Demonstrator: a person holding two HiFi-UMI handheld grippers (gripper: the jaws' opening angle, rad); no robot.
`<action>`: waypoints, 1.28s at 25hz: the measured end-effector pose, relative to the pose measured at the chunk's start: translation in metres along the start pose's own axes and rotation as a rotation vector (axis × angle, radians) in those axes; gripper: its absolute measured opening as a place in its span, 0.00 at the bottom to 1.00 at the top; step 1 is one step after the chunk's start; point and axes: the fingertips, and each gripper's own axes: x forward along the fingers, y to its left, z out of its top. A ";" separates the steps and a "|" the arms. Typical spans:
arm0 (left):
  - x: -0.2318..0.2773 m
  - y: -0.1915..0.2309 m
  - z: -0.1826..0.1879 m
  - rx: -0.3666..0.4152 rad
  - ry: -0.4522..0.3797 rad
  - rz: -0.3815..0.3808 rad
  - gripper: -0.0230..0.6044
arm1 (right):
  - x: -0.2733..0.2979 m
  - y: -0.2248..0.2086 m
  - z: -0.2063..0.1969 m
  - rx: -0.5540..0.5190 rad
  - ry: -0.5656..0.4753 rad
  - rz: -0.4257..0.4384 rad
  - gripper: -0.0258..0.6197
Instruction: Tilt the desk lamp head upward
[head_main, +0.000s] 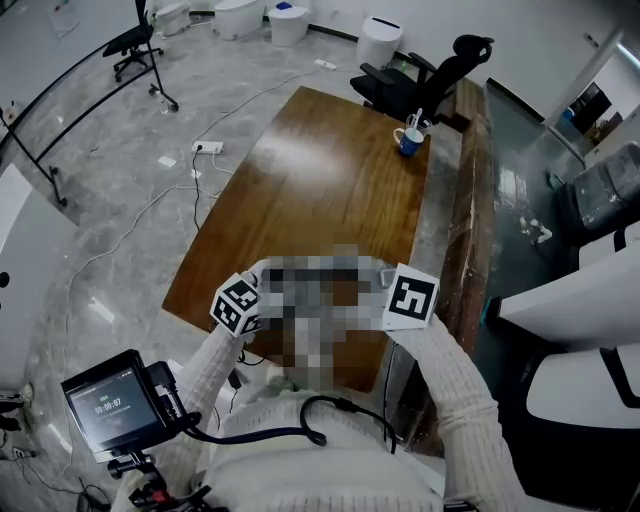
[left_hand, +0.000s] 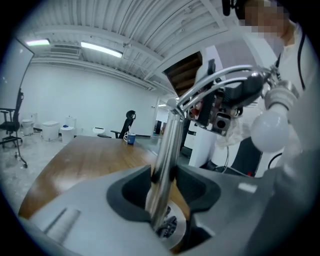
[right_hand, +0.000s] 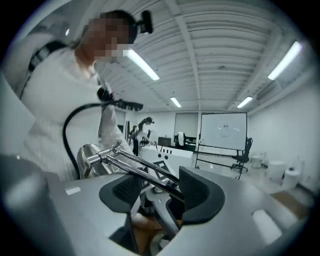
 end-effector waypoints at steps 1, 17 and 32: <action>0.000 0.000 0.000 -0.001 -0.002 -0.001 0.29 | -0.003 -0.006 0.003 0.089 -0.006 0.009 0.38; -0.003 0.002 -0.001 0.031 0.000 -0.002 0.28 | -0.010 -0.066 0.019 0.748 -0.156 0.209 0.37; -0.005 0.004 -0.003 0.058 0.001 0.001 0.27 | -0.006 -0.093 0.016 1.050 -0.183 0.286 0.38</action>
